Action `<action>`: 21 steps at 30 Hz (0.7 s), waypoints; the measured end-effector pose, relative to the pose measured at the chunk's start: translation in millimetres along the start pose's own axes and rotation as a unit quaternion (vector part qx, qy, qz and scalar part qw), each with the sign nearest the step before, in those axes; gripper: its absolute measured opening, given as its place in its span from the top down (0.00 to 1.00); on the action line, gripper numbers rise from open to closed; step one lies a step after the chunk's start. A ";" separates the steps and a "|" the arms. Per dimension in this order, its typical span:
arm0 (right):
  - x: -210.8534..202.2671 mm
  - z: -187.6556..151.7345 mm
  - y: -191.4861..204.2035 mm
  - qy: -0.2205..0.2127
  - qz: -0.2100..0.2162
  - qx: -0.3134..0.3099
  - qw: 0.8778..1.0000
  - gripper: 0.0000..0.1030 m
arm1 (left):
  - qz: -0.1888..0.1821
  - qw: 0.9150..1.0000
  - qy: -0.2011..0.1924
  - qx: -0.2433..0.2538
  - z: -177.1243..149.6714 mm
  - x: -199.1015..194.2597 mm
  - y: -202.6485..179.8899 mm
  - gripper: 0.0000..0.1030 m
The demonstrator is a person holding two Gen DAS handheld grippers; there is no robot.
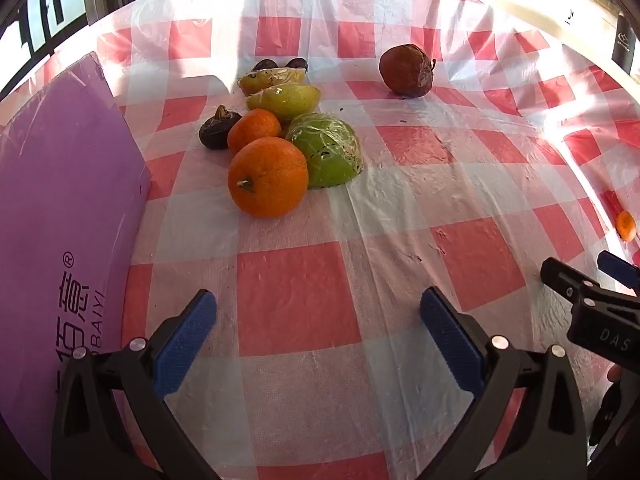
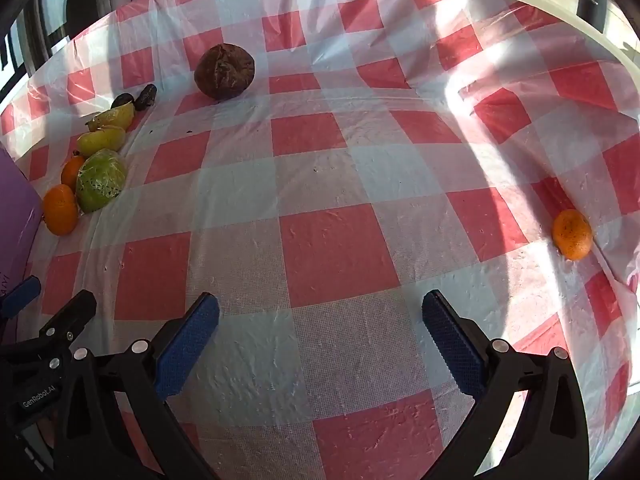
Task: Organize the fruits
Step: 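Grasp the small orange with the right tool while the left tool grasps the large orange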
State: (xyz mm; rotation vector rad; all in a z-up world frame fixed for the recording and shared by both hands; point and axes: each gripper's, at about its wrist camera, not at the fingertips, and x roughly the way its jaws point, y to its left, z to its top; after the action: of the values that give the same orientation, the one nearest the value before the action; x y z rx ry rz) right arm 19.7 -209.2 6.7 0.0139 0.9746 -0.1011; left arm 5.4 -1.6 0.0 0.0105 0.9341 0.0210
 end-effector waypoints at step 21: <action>29.8 45.4 -145.7 -0.024 -0.112 0.117 0.986 0.60 | 0.030 0.999 0.014 -0.043 19.1 11.0 10.1 0.01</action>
State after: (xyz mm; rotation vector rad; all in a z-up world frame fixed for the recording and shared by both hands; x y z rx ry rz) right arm 60.4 -359.2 12.5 0.1181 0.9091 -0.4213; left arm 27.2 8.7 2.6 -0.0416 0.9598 0.1176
